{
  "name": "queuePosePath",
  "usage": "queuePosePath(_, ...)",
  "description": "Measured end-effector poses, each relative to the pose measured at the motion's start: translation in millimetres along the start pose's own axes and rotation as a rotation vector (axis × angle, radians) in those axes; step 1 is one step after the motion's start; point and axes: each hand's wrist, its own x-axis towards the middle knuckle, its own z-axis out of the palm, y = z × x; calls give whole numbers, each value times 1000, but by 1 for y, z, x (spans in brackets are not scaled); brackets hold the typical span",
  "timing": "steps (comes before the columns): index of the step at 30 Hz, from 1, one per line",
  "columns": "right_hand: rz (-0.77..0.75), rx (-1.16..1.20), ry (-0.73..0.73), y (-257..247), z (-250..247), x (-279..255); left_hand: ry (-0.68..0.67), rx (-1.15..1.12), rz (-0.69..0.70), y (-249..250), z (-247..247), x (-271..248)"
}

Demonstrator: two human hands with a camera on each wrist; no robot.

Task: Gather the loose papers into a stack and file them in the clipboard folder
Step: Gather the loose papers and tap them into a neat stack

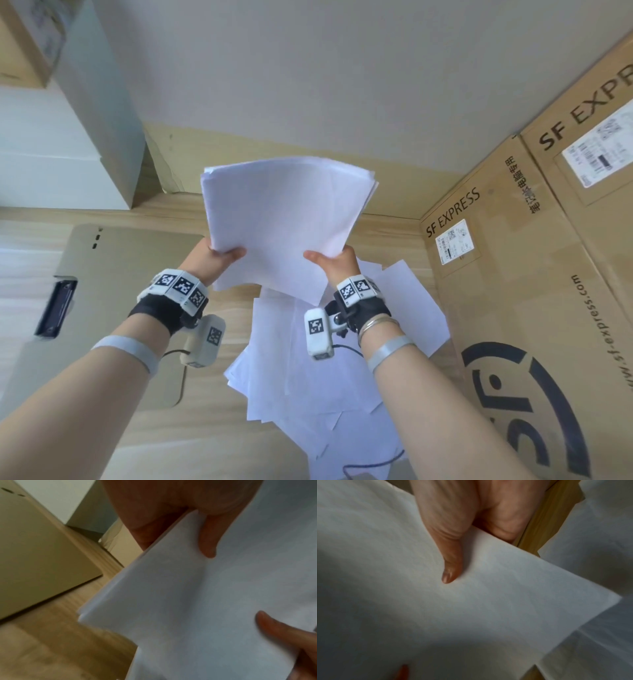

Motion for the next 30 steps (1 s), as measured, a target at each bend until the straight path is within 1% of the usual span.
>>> queuePosePath(3,-58,-66,-54,2,-8,11,37,9,-33,-2,2,9)
queuePosePath(6,-31,-241,-109,25,-28,26,76,76,-127,-19,3,9)
queuePosePath(9,41,-488,-100,65,-61,41,102,156,-270,-44,4,5)
queuePosePath(11,81,-664,-152,87,-78,47,87,179,-346,-58,8,2)
queuePosePath(15,105,-1179,-277,97,-95,54,41,197,-455,-76,12,-2)
queuePosePath(17,102,-1342,-293,96,-97,57,29,200,-485,-81,11,0)
queuePosePath(18,78,-1402,-293,94,-98,58,27,195,-495,-84,11,1)
queuePosePath(22,-22,-1584,-300,93,-97,65,33,195,-515,-92,14,5)
queuePosePath(24,-16,-1671,-348,89,-95,68,37,182,-518,-94,14,6)
queuePosePath(27,37,-1636,-364,80,-95,70,47,143,-532,-99,10,10)
queuePosePath(30,88,-1522,-331,68,-102,72,48,81,-552,-106,1,14)
